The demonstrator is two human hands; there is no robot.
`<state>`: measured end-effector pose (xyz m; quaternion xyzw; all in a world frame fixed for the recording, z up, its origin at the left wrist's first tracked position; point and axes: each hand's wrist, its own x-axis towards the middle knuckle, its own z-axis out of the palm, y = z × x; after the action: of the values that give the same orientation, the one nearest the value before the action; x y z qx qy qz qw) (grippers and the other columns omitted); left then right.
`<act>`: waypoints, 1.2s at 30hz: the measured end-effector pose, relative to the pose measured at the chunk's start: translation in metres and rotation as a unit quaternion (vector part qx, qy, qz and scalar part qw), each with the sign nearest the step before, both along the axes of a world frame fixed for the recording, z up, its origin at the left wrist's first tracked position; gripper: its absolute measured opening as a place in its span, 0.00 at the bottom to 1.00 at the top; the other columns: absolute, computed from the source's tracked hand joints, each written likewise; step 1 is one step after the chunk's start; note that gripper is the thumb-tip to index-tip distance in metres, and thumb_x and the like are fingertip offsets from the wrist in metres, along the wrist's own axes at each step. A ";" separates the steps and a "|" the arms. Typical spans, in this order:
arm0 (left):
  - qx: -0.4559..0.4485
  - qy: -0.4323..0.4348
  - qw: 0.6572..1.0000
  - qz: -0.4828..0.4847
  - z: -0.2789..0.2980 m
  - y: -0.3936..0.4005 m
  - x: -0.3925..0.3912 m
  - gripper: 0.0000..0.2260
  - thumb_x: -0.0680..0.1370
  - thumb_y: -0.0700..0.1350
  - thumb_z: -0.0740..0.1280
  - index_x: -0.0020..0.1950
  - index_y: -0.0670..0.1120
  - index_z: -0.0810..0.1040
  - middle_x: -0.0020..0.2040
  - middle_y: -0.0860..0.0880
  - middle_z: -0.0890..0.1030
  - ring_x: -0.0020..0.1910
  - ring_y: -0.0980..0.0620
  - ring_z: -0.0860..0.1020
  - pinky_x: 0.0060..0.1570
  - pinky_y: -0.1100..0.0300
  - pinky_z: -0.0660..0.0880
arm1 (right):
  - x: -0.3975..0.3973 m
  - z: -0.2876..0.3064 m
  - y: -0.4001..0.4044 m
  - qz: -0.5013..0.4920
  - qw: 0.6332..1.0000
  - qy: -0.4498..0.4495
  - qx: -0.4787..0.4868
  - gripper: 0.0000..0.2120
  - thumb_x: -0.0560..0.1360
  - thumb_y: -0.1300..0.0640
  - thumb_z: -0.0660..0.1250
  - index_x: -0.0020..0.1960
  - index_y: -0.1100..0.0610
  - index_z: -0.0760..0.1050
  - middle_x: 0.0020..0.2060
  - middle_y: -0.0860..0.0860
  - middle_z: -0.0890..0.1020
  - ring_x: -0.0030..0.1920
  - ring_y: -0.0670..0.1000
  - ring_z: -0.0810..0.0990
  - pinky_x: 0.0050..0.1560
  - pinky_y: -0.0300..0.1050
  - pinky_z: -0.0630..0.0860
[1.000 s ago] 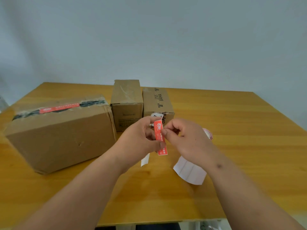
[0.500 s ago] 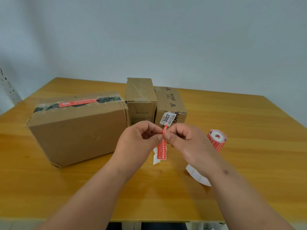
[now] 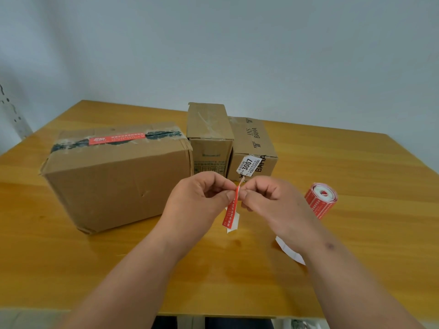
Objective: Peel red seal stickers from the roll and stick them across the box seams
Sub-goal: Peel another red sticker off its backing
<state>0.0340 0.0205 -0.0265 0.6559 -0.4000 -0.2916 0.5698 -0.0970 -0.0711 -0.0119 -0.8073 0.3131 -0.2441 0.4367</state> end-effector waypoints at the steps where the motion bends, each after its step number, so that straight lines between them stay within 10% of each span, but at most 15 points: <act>1: 0.000 -0.001 1.000 -0.001 0.000 0.000 0.000 0.05 0.75 0.42 0.71 0.41 0.50 0.84 0.37 0.52 0.84 0.38 0.58 0.81 0.41 0.63 0.79 | 0.001 -0.001 0.000 -0.001 1.000 -0.001 -0.001 0.08 0.75 0.56 0.66 0.38 0.54 0.80 0.36 0.59 0.81 0.39 0.62 0.77 0.38 0.50 0.71; 14: 0.008 -0.049 0.999 -0.005 0.003 -0.002 0.003 0.06 0.76 0.42 0.71 0.41 0.51 0.84 0.36 0.54 0.84 0.36 0.58 0.80 0.37 0.65 0.78 | 0.001 0.002 0.000 0.005 1.000 -0.010 0.008 0.10 0.76 0.58 0.65 0.38 0.56 0.81 0.35 0.52 0.82 0.42 0.55 0.80 0.43 0.51 0.75; 25: 0.017 -0.048 0.999 -0.013 0.004 -0.002 -0.001 0.05 0.76 0.43 0.70 0.42 0.52 0.84 0.37 0.54 0.84 0.38 0.59 0.80 0.40 0.64 0.79 | 0.000 0.000 -0.001 0.000 1.000 -0.010 -0.008 0.09 0.75 0.61 0.65 0.38 0.58 0.80 0.32 0.42 0.81 0.35 0.45 0.77 0.34 0.31 0.70; 36: 0.025 -0.075 0.997 -0.012 0.003 -0.004 0.000 0.05 0.76 0.43 0.70 0.43 0.51 0.84 0.36 0.54 0.84 0.35 0.61 0.80 0.36 0.68 0.77 | -0.001 0.000 -0.001 -0.009 1.000 -0.010 -0.011 0.08 0.75 0.59 0.66 0.38 0.56 0.81 0.36 0.48 0.82 0.40 0.50 0.79 0.38 0.41 0.73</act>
<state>0.0341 0.0169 -0.0236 0.6851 -0.4418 -0.2587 0.5182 -0.0977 -0.0723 -0.0123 -0.8067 0.3135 -0.2590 0.4288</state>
